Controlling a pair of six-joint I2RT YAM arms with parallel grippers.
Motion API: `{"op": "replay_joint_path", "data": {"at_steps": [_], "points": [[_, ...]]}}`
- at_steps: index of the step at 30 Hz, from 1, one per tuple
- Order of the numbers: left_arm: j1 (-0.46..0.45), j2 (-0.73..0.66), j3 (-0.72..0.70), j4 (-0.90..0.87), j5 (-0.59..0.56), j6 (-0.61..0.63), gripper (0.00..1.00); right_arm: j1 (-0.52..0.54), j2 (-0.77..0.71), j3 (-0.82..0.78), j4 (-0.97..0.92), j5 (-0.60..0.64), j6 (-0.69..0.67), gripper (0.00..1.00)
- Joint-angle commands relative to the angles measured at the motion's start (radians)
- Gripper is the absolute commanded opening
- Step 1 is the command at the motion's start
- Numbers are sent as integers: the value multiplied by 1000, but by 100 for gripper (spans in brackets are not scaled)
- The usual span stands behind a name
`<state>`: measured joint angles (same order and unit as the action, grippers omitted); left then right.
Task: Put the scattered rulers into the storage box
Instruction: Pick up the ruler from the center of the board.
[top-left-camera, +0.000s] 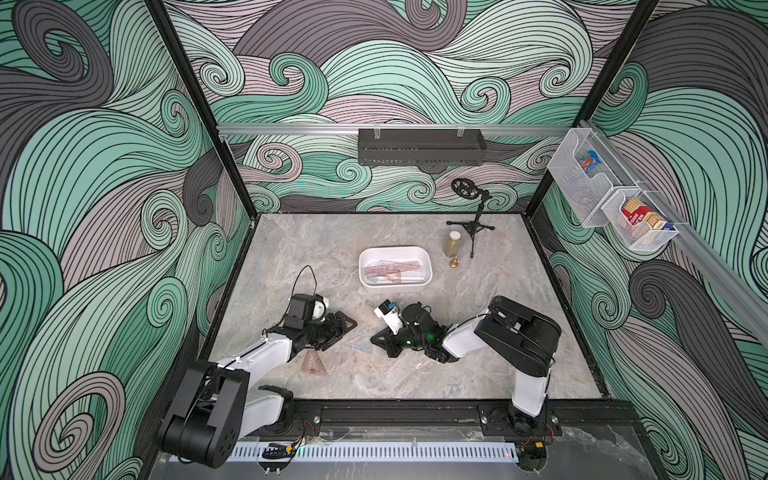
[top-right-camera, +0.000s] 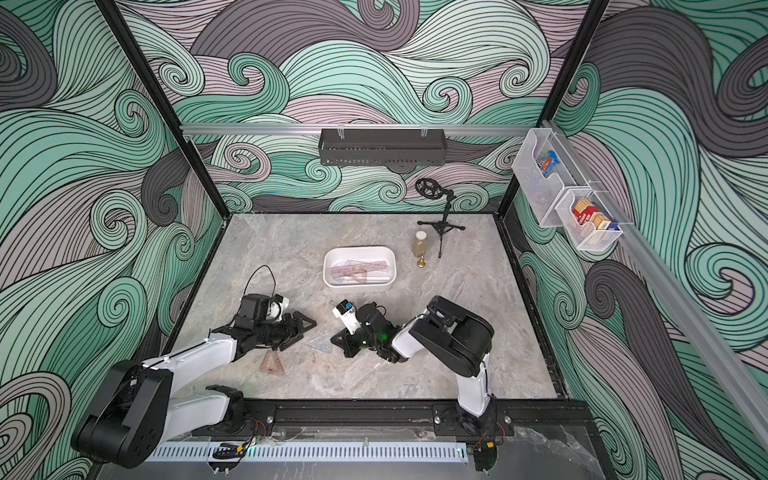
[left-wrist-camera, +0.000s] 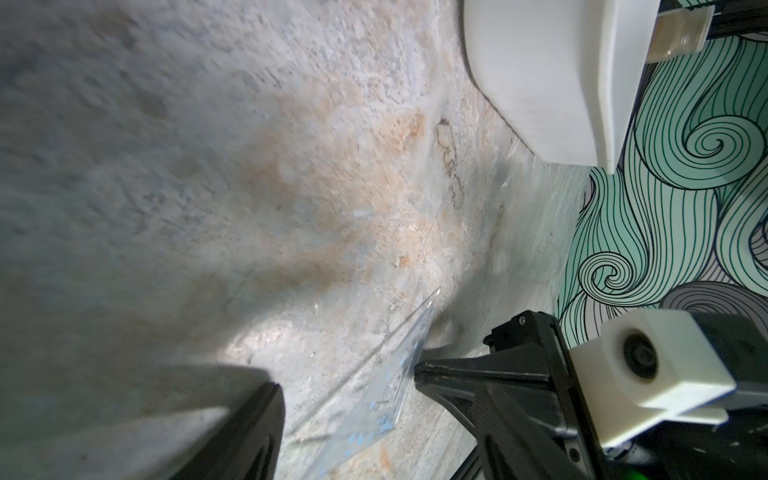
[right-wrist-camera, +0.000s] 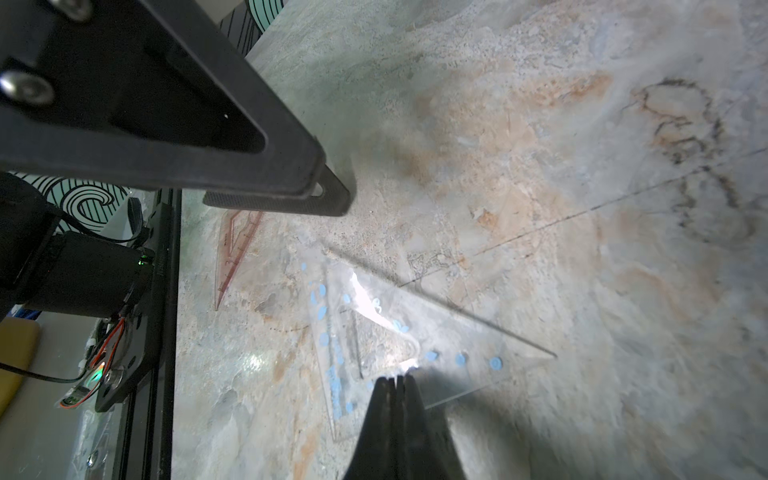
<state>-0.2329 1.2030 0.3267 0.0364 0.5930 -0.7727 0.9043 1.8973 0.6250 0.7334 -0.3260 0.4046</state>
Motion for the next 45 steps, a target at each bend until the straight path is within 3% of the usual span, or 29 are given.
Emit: {"op": "replay_joint_path", "data": {"at_steps": [1, 15, 21, 30, 41, 45], "points": [[-15, 16, -20, 46, 42, -18, 75, 2, 29, -19, -26, -7, 1, 0], [-37, 7, -25, 24, 42, -25, 74, 2, 50, -30, -5, -13, 11, 0], [-36, -44, 7, -75, -21, -19, 74, 2, 55, -42, 9, -15, 13, 0], [-45, -27, -48, 28, 67, -57, 73, 2, 63, -45, 19, -17, 13, 0], [-107, 51, -84, 192, 116, -117, 52, 2, 68, -57, 41, -22, 33, 0], [-118, 90, -80, 229, 117, -122, 34, 2, 60, -65, 43, -27, 34, 0]]}}
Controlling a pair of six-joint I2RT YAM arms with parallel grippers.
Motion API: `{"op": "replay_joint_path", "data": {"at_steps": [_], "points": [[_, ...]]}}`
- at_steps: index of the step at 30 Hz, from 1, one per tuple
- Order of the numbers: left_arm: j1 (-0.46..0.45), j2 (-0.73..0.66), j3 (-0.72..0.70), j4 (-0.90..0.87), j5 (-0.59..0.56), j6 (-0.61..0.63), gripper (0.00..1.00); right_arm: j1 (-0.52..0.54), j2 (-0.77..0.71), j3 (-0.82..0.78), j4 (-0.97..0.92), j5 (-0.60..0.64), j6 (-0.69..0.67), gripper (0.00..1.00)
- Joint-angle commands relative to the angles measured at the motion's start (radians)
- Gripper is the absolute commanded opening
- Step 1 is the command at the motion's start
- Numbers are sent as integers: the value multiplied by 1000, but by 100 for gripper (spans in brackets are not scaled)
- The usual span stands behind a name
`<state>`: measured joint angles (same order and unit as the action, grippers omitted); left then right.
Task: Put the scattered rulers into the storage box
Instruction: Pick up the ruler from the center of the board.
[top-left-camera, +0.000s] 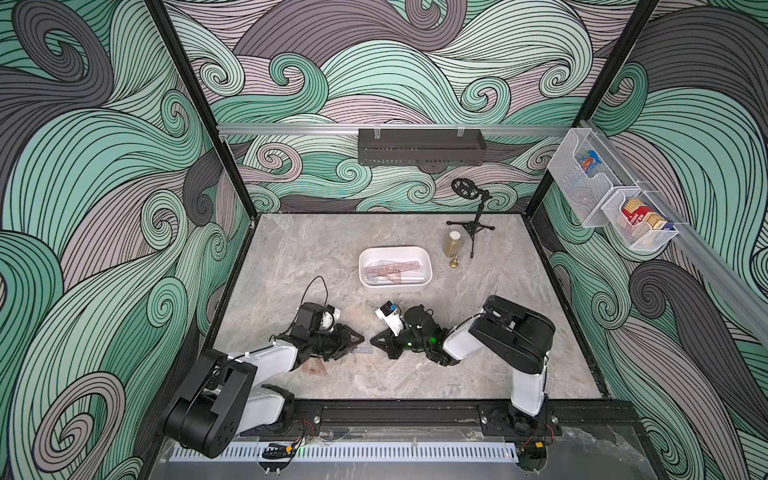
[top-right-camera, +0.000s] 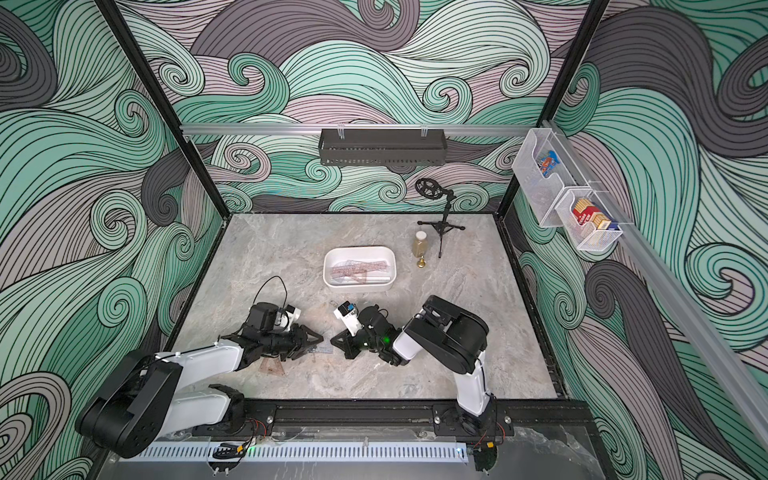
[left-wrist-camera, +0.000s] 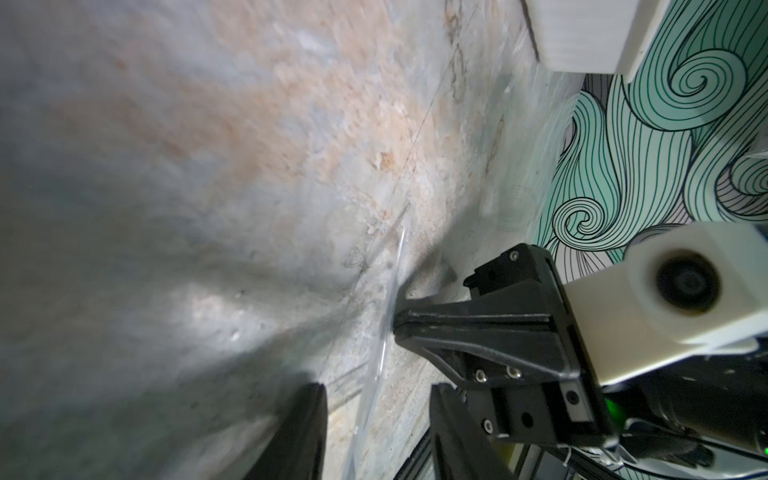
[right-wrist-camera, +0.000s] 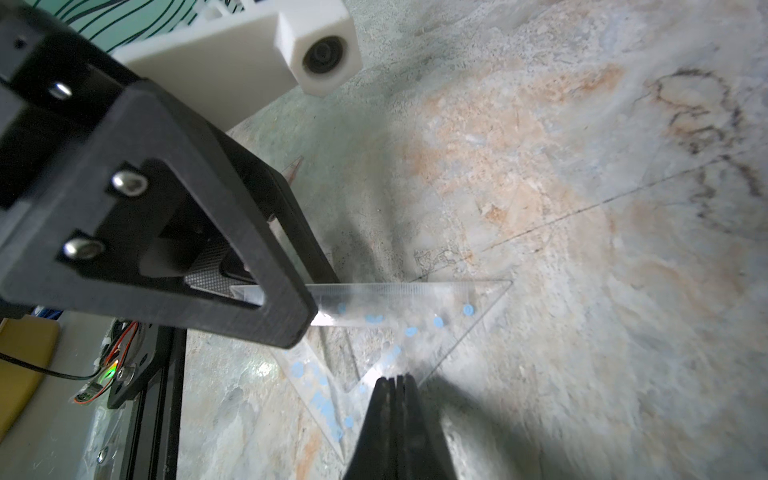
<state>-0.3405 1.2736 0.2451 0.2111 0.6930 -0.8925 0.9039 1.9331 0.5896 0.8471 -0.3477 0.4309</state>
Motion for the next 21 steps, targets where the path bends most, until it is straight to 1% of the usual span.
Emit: {"op": "replay_joint_path", "data": {"at_steps": [1, 5, 7, 9, 12, 14, 16, 18, 19, 20, 21], "points": [[-11, 28, 5, 57, 18, 0, 26, 3, 20, -33, -71, -5, 8, 0], [-12, 34, 32, 34, 22, 24, 8, -8, -34, -36, -100, -11, 3, 0], [-11, 25, 57, 11, 34, 45, 0, -29, -85, -33, -123, -40, 2, 0], [-12, 12, 97, -16, 58, 71, 0, -59, -142, -23, -157, -84, 3, 3], [-12, -11, 169, -44, 116, 112, 0, -128, -218, 0, -202, -189, 20, 13], [-12, -26, 218, -54, 173, 136, 0, -194, -269, -8, -169, -280, 76, 25], [-11, -40, 261, -70, 209, 156, 0, -263, -298, -15, -98, -382, 159, 34], [-12, -52, 284, -57, 250, 158, 0, -307, -320, -16, -23, -442, 246, 45], [-12, -55, 291, -37, 272, 150, 0, -319, -324, -4, -5, -466, 279, 53], [-12, -60, 289, -4, 295, 133, 0, -325, -322, 18, -5, -484, 301, 54], [-12, -63, 290, 23, 308, 116, 0, -326, -317, 39, -7, -500, 318, 53]]}}
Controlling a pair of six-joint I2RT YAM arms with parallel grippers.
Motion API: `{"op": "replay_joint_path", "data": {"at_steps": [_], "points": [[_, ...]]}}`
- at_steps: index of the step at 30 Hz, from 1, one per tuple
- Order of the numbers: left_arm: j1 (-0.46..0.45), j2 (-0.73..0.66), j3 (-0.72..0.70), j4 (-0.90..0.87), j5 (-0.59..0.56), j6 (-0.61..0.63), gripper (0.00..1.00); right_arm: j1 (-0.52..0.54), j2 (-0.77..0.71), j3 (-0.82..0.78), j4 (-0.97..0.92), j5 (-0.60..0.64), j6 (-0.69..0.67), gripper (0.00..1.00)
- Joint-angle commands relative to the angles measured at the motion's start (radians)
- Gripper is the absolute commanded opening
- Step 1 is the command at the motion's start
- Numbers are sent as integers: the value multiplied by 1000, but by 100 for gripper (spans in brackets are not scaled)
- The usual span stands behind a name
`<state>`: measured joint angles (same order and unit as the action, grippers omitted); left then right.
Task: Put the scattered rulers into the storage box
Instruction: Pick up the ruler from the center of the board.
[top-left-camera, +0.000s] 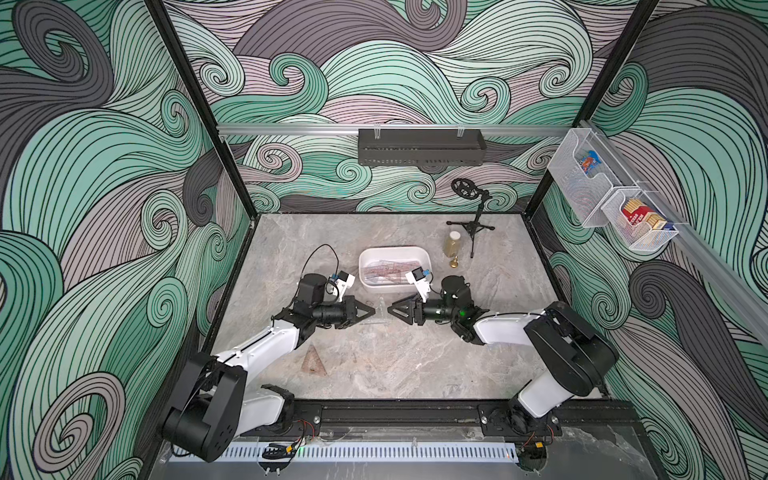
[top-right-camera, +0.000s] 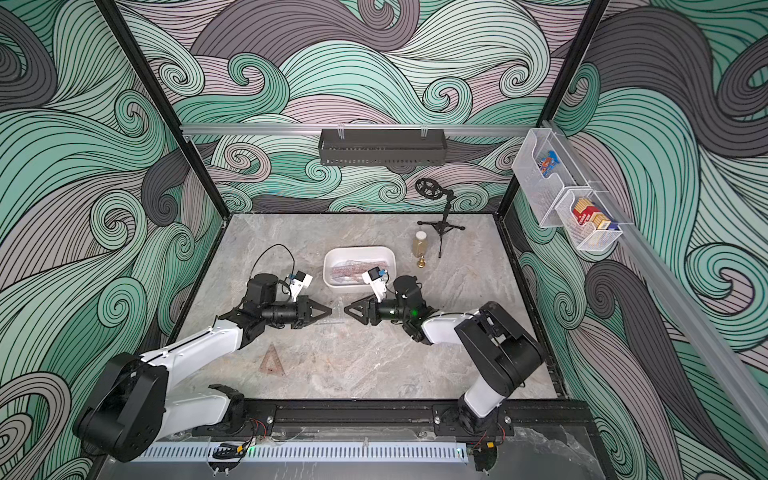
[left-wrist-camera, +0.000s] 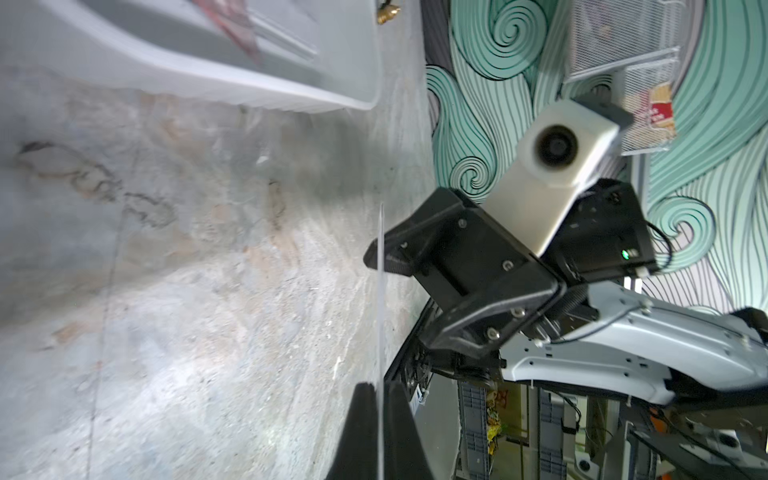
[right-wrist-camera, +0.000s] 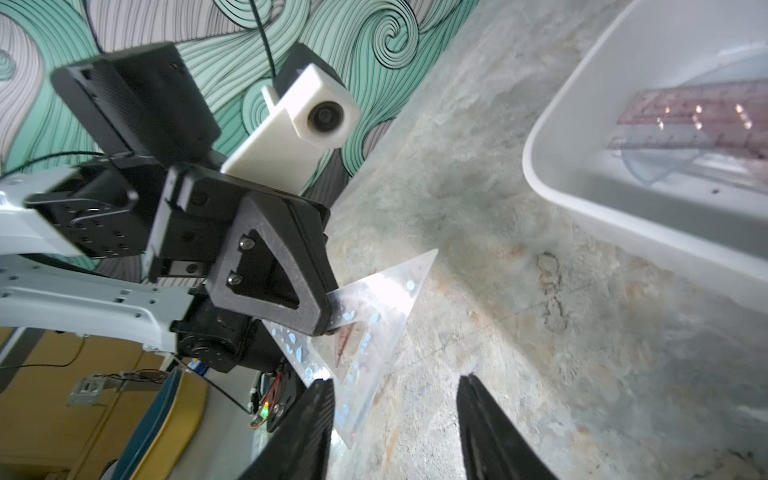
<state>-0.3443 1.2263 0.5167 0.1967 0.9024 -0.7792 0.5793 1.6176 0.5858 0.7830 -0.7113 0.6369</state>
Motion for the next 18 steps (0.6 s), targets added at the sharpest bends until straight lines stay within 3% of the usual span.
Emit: {"op": "replay_joint_path", "data": {"at_steps": [1, 4, 8, 11, 14, 16, 17, 18], "points": [[-8, -18, 17, 65, 109, -13, 0, -4, 7, 61, 74, -154, 140, 53], [-8, -18, 17, 129, 140, -53, 0, -7, 28, 101, 163, -186, 238, 51], [-8, -10, 35, 142, 147, -61, 0, -7, 67, 159, 229, -217, 315, 40], [-8, -2, 47, 156, 147, -72, 0, -9, 82, 185, 247, -231, 343, 24], [-7, 12, 62, 155, 147, -64, 0, -25, 81, 193, 255, -230, 352, 0], [-7, 24, 81, 126, 132, -37, 0, -39, 81, 202, 226, -222, 321, 0], [-4, 33, 98, 87, 118, -7, 6, -50, 87, 216, 174, -212, 276, 0], [0, 44, 119, 38, 104, 27, 20, -60, 95, 231, 123, -202, 217, 0]]}}
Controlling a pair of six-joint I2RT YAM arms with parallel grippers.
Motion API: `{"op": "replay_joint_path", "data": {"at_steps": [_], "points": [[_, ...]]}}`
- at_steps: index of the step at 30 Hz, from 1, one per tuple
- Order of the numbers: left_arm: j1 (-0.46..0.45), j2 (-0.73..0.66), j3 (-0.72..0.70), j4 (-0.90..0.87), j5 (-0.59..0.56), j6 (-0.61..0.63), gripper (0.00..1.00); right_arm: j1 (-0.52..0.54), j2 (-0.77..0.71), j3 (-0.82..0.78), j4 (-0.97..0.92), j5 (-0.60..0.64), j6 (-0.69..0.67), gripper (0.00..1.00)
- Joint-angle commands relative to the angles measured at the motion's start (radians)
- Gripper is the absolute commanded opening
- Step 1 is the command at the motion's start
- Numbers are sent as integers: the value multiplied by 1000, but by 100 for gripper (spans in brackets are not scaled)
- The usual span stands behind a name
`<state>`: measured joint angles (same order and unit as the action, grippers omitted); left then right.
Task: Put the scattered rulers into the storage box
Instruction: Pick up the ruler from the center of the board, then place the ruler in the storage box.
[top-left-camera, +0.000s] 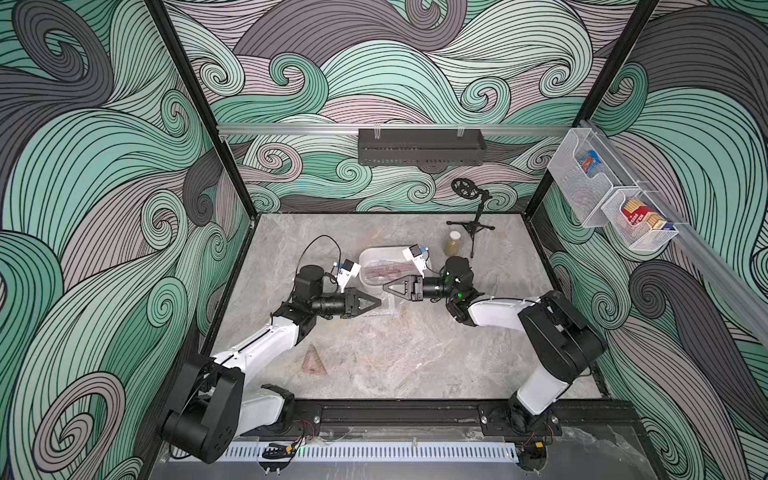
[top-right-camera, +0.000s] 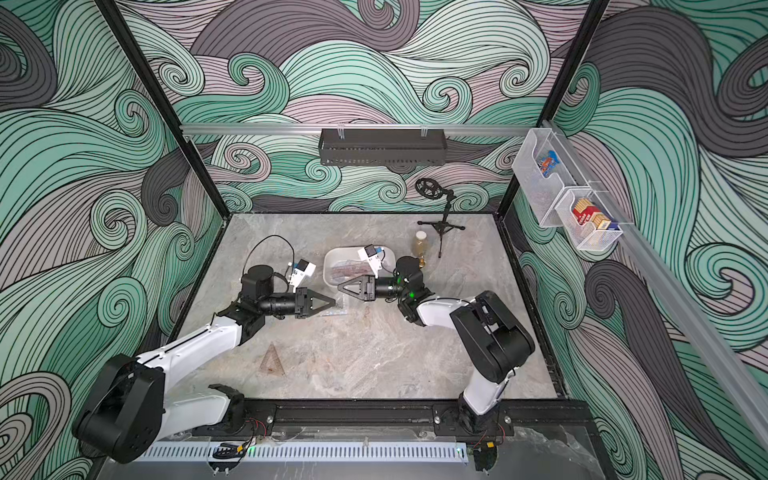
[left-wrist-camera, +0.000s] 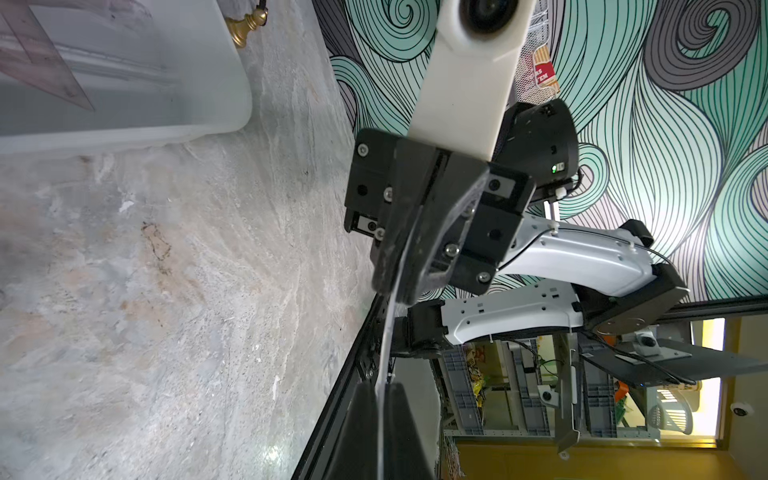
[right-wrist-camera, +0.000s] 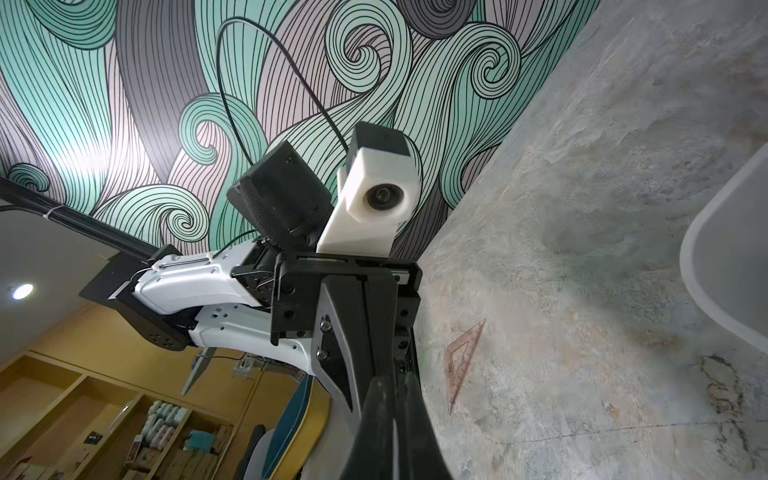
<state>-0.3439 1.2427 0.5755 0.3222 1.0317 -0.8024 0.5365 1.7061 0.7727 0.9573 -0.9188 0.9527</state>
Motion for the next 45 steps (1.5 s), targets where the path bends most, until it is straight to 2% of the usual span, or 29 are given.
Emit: {"op": "replay_joint_path", "data": {"at_steps": [1, 2, 4, 7, 11, 15, 22, 24, 27, 29, 33, 39, 43, 45], "points": [[8, 42, 84, -146, -43, 86, 35, -31, 22, 66, -129, 27, -177, 0], [17, 55, 105, -191, -58, 118, 48, -43, 42, 99, -207, 54, -258, 0], [41, 70, 133, -270, -105, 170, 66, -67, 90, 181, -347, 100, -422, 0], [90, 70, 162, -353, -171, 221, 74, -96, 194, 314, -502, 193, -628, 0], [157, 54, 182, -431, -259, 255, 75, -125, 346, 478, -568, 213, -731, 0], [196, 52, 176, -461, -281, 276, 75, -129, 444, 585, -624, 213, -785, 0], [198, 65, 171, -449, -269, 268, 76, -121, 507, 617, -629, 172, -782, 0], [199, 66, 174, -448, -271, 263, 76, -121, 507, 610, -629, 175, -782, 5], [203, 69, 179, -452, -273, 260, 76, -124, 497, 612, -643, 188, -790, 15], [203, 70, 184, -454, -272, 257, 76, -127, 485, 629, -673, 204, -803, 27], [206, 61, 193, -462, -287, 248, 76, -133, 451, 671, -746, 235, -838, 44], [229, 7, 249, -569, -401, 258, 76, -138, 315, 665, -828, 300, -862, 52], [260, -39, 283, -683, -589, 273, 76, -86, 164, 520, -826, 426, -855, 54], [284, -64, 278, -702, -636, 273, 76, -25, 93, 422, -816, 499, -845, 53]]}}
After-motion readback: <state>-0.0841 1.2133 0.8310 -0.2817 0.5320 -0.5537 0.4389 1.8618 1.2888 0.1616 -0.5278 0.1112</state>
